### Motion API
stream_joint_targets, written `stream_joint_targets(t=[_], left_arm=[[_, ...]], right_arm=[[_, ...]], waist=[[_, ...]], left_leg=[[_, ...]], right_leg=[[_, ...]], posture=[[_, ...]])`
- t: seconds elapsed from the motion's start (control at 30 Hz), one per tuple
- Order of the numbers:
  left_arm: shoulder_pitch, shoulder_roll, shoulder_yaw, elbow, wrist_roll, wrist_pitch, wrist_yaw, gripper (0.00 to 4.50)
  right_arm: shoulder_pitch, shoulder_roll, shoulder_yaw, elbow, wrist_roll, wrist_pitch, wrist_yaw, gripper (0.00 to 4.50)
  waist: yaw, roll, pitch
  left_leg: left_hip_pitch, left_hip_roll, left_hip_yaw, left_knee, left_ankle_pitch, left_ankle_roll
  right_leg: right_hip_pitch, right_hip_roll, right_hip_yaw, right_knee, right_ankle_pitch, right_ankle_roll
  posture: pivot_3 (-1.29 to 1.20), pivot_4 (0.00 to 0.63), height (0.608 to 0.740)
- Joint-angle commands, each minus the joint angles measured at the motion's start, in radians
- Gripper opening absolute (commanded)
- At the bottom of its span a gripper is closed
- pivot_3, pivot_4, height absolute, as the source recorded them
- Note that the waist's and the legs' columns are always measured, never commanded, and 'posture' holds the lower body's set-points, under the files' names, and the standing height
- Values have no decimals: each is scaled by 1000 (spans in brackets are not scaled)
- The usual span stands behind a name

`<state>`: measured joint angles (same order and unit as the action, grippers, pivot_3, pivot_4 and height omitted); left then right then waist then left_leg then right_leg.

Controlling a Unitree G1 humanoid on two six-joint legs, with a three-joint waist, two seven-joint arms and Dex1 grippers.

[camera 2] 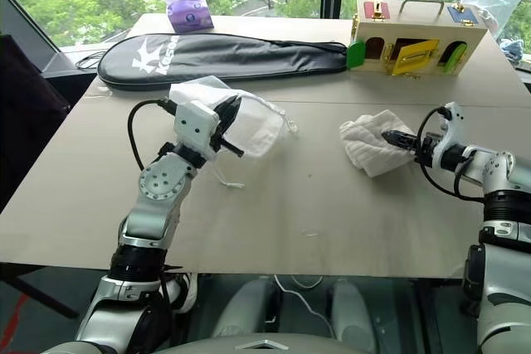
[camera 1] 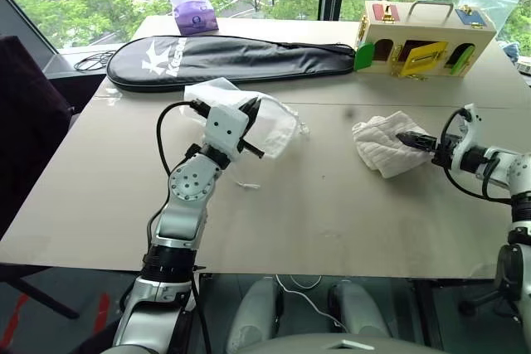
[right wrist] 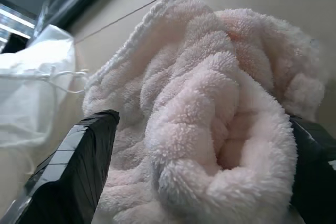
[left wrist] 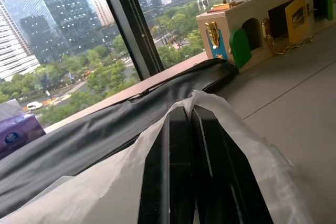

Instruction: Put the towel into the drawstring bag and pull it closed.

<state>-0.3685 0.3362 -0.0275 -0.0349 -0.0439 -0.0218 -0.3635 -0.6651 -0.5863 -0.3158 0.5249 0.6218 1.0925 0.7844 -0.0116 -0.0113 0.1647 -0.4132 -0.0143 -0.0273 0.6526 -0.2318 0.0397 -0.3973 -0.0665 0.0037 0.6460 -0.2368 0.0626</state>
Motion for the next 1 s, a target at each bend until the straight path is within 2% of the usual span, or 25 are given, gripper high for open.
stream_joint_targets(t=[0.03, 0.2, 0.23, 0.3, 0.5, 0.57, 0.67, 0.83, 1.0], left_arm=[[-14, -8, 16, -22, -29, 27, -10, 42], [-21, -30, 9, -21, -66, 86, -33, 42], [-21, -32, 9, -22, -68, 93, -35, 10], [-20, -36, 10, -25, -75, 106, -39, 0], [-36, -38, 27, -29, -127, 166, -67, 0], [-58, -48, 54, -28, -181, 214, -76, 0], [-93, -53, 87, -20, -247, 268, -96, 0], [-164, -31, 136, -6, -390, 397, -184, 0], [-199, 15, 147, 3, -491, 472, -315, 0]], right_arm=[[41, 53, 29, -65, 43, 83, 4, 4500], [72, 121, 61, -105, 12, 52, -47, 4500], [71, 134, 57, -98, 0, 39, -71, 4254], [68, 152, 44, -91, -10, 22, -95, 3670], [66, 184, -18, -96, 13, -6, -127, 786], [63, 190, -54, -106, 42, -8, -130, 68], [58, 202, -107, -146, 103, 21, -133, 10], [76, 254, -178, -353, 300, 188, -156, 10], [93, 337, -171, -550, 504, 337, -215, 10]], waist=[[-6, 0, 0], [-8, 0, 0], [-9, -1, -1], [-11, -2, -1], [-17, -2, -1], [-17, -4, -2], [-17, -4, -1], [-18, -2, 0], [-19, -2, 0]], left_leg=[[0, 0, 0, 0, 0, 0], [1, 0, 1, 0, 0, 0], [1, 0, 1, 0, 0, 0], [3, 0, 1, 0, 0, 0], [6, 0, 3, 0, 0, 0], [7, 0, 3, 0, 0, 0], [8, 0, 4, 1, 0, 0], [3, 0, 4, 1, 0, 0], [-3, 0, 4, 0, 0, 0]], right_leg=[[0, 0, 0, 0, 0, 0], [0, 1, 1, 2, 0, 0], [0, 1, 1, 2, 0, 0], [0, 2, 3, 3, 0, 0], [0, 2, 6, 10, 0, 0], [1, 2, 6, 10, 0, 0], [1, 2, 8, 11, 0, 0], [-4, 2, 8, 12, 0, 0], [-12, 2, 8, 13, 0, 0]], posture=[[0, 150, 740], [0, 150, 740], [0, 150, 740], [0, 150, 740], [0, 150, 740], [0, 150, 740], [0, 150, 740], [0, 150, 740], [0, 150, 740]])
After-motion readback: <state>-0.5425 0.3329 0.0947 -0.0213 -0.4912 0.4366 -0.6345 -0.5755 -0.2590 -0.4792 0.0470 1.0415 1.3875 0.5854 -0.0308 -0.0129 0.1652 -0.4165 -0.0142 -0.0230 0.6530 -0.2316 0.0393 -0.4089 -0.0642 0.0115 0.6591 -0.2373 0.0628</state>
